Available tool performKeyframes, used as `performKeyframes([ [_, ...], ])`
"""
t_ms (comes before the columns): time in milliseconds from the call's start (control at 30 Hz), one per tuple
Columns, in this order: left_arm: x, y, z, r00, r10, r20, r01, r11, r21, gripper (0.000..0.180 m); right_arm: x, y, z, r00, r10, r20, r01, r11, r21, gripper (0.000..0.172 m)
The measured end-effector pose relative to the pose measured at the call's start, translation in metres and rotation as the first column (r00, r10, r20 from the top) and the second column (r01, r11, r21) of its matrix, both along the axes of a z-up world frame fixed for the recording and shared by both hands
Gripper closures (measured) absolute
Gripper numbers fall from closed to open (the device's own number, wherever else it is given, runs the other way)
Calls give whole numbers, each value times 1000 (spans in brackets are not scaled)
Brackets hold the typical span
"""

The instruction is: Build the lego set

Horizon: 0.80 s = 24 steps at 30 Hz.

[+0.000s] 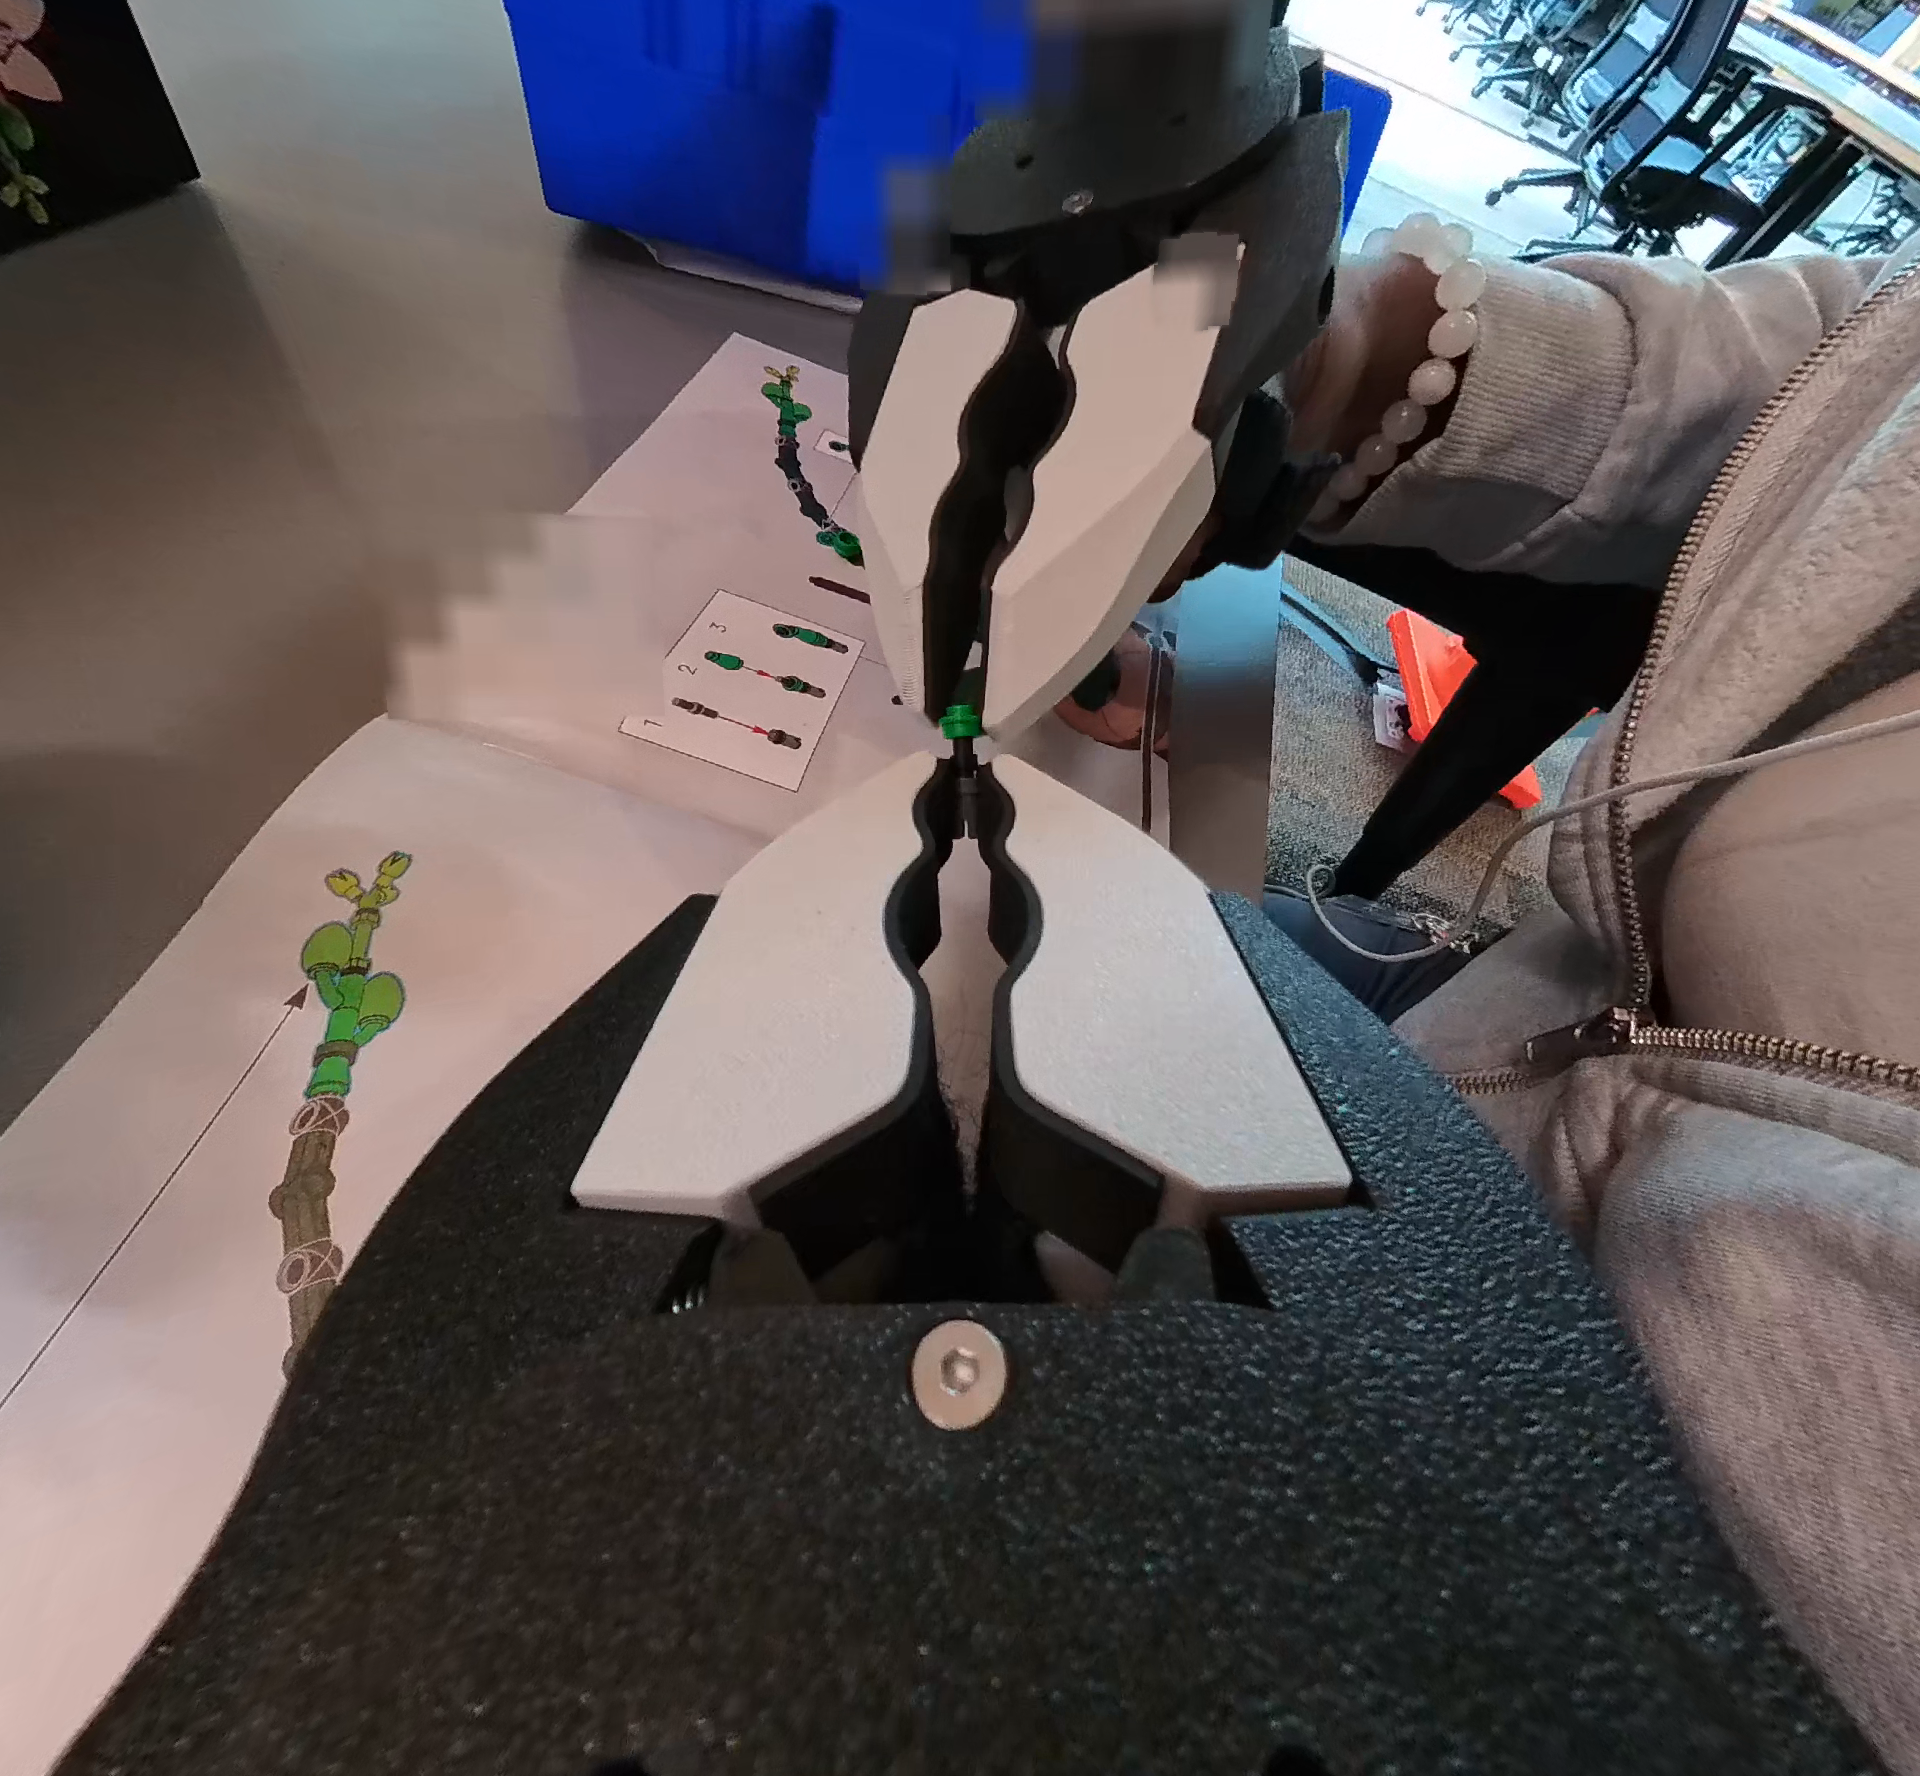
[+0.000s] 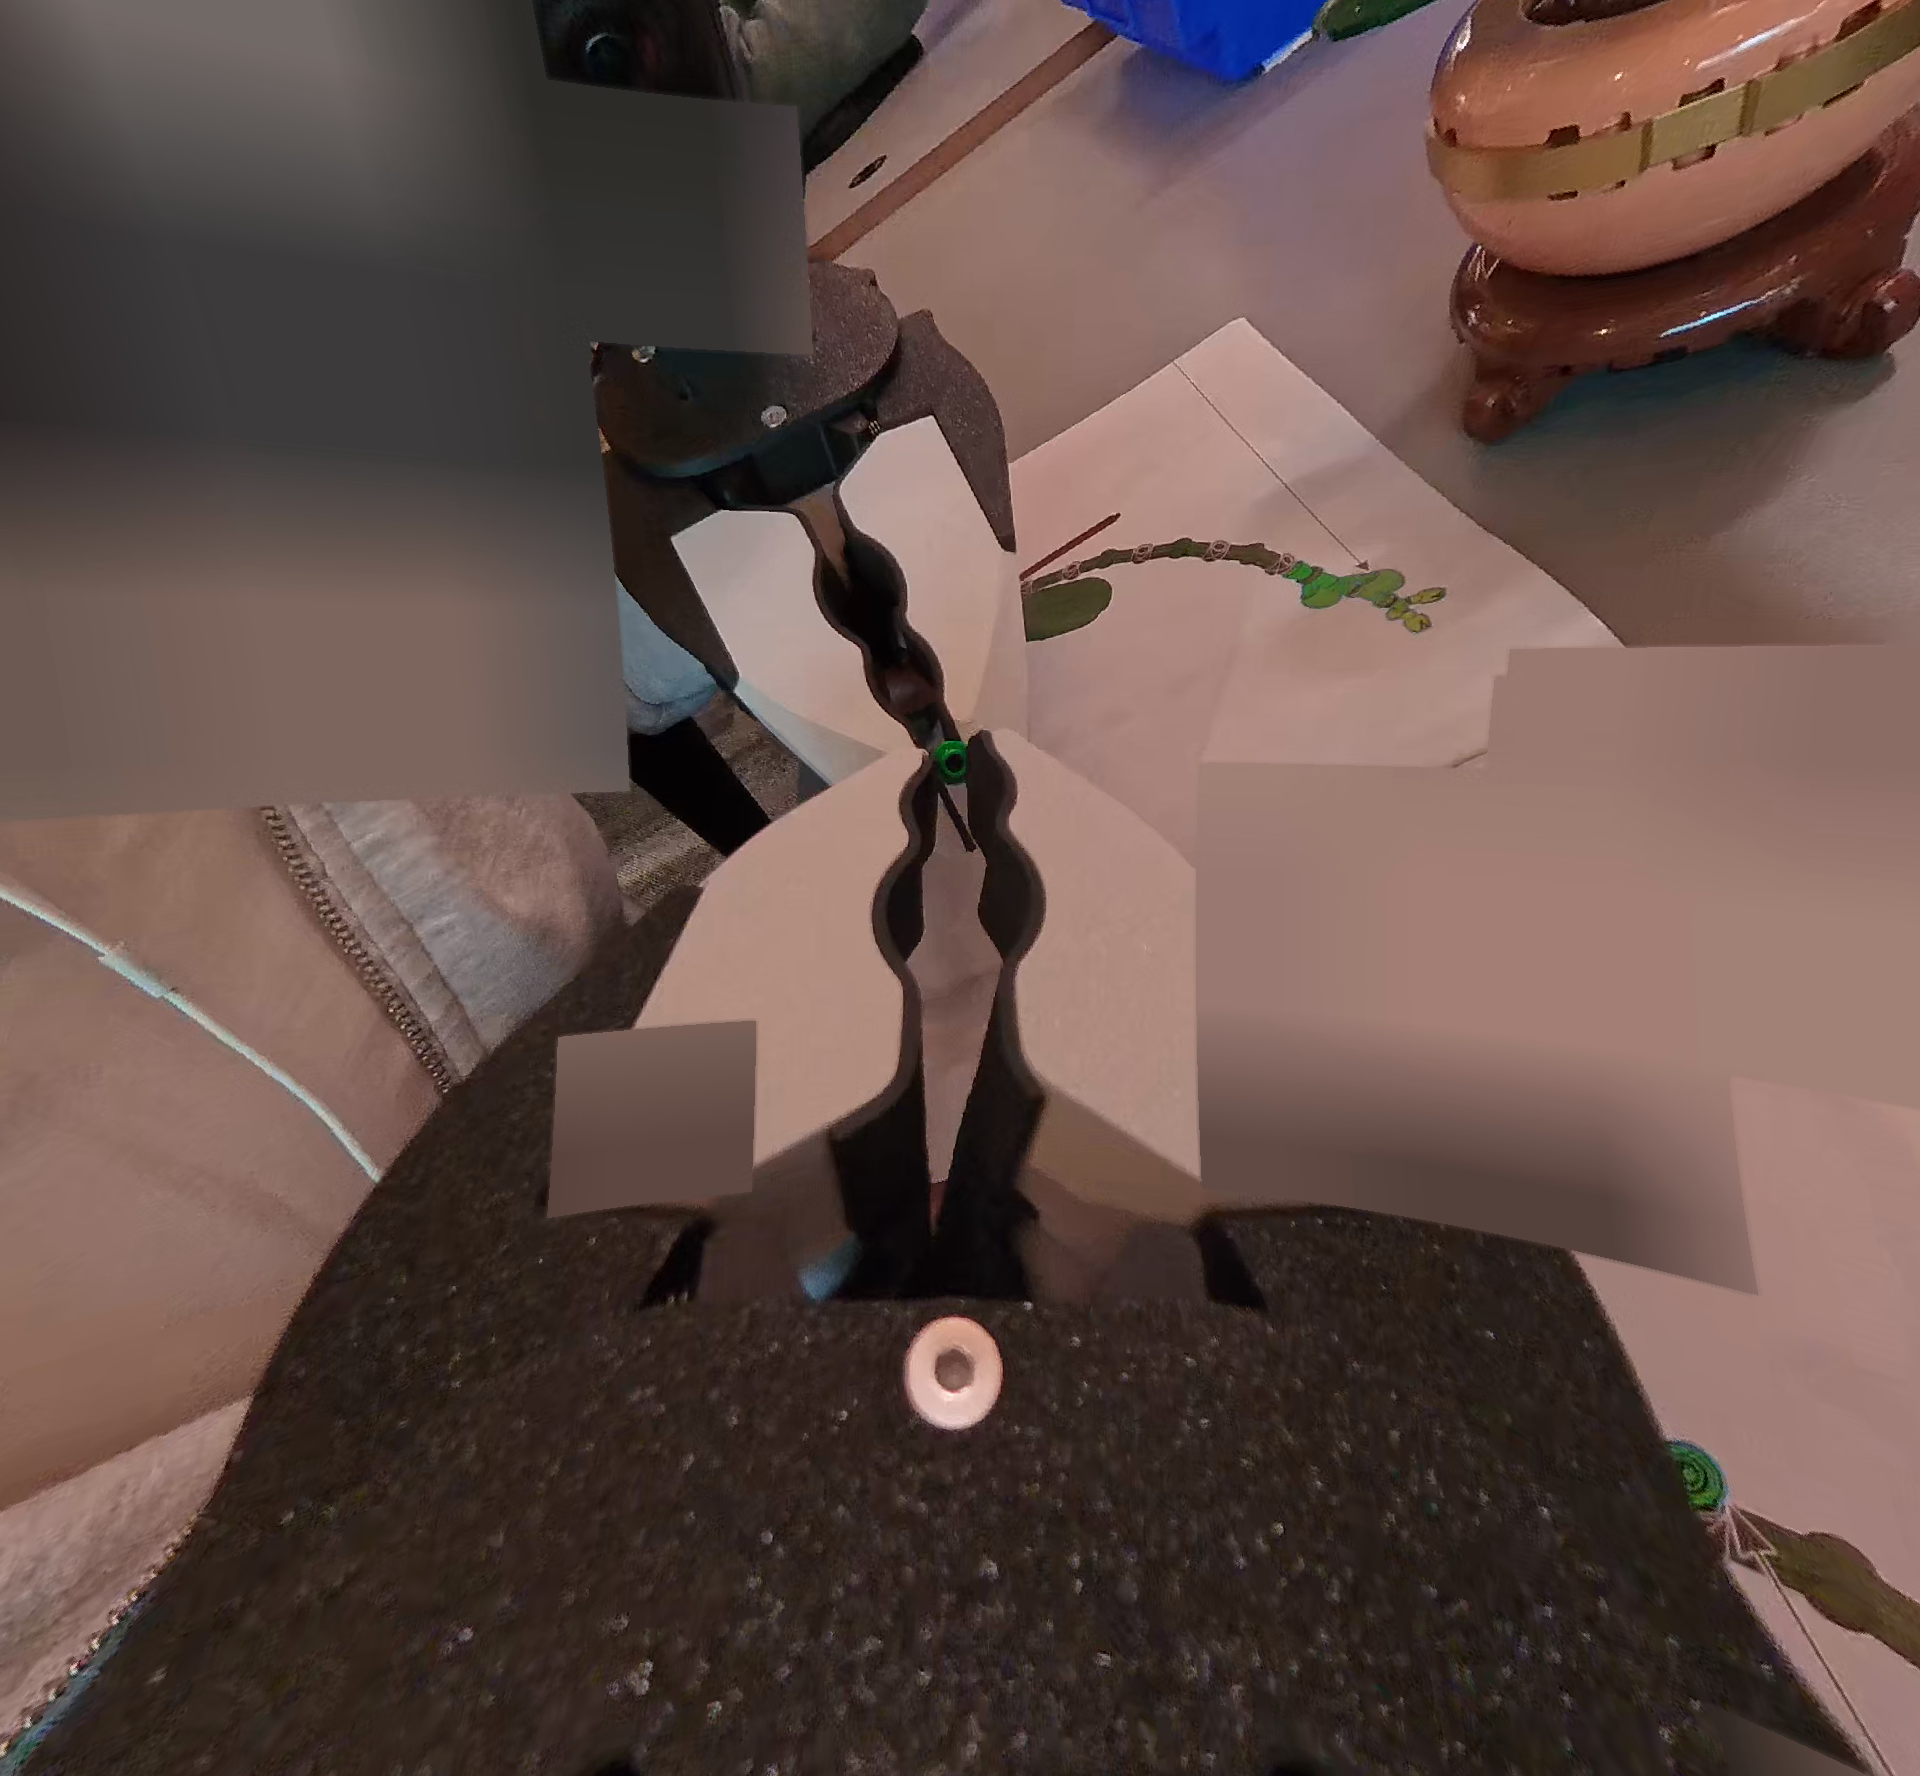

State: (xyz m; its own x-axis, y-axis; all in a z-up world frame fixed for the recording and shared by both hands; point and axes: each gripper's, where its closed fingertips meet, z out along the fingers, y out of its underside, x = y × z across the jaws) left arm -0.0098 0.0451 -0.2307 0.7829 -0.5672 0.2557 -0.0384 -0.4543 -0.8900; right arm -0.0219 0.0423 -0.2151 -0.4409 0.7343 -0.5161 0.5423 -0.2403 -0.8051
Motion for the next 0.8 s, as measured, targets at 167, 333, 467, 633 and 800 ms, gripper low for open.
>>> performKeyframes([
  [167,1,-1,-2,1000,-12,-12,12,1000,-6,178,1,-2,-2,1000,5,12,-5,1000,16,167],
  [333,1,-1,-2,1000,-11,-9,11,1000,-8,178,2,-1,-2,1000,3,3,-3,1000,13,167],
  [467,2,-1,-5,999,-11,-40,10,1000,-15,178,1,-2,-6,1000,3,17,-3,999,33,167],
  [633,3,-2,-5,999,-26,-47,25,1000,-14,178,3,-4,-7,999,16,48,-15,1000,-25,167],
  [800,4,-3,-6,998,-34,-59,33,999,-15,178,4,-5,-9,997,31,74,-29,999,-37,167],
])
